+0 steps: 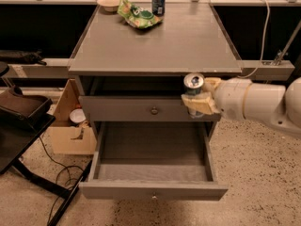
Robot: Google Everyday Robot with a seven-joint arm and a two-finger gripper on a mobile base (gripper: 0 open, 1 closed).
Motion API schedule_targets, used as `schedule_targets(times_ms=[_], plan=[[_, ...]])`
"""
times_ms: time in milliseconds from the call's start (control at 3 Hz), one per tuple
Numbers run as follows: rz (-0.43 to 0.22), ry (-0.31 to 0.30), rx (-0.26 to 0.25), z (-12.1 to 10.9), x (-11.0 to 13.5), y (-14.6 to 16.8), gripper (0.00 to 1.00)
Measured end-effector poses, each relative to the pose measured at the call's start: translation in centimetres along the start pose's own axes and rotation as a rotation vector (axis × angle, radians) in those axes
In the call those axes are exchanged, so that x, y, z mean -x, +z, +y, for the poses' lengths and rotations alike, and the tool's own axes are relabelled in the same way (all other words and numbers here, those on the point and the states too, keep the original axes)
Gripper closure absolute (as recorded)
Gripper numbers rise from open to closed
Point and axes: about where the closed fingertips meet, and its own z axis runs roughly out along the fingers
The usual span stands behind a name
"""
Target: Place redbull can into middle drawer
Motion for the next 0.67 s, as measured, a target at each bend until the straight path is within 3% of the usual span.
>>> schedule_targets(times_ms=[667], plan=[[-0.142, 0.044, -0.081, -2.0, -12.4, 2.5, 1.0]])
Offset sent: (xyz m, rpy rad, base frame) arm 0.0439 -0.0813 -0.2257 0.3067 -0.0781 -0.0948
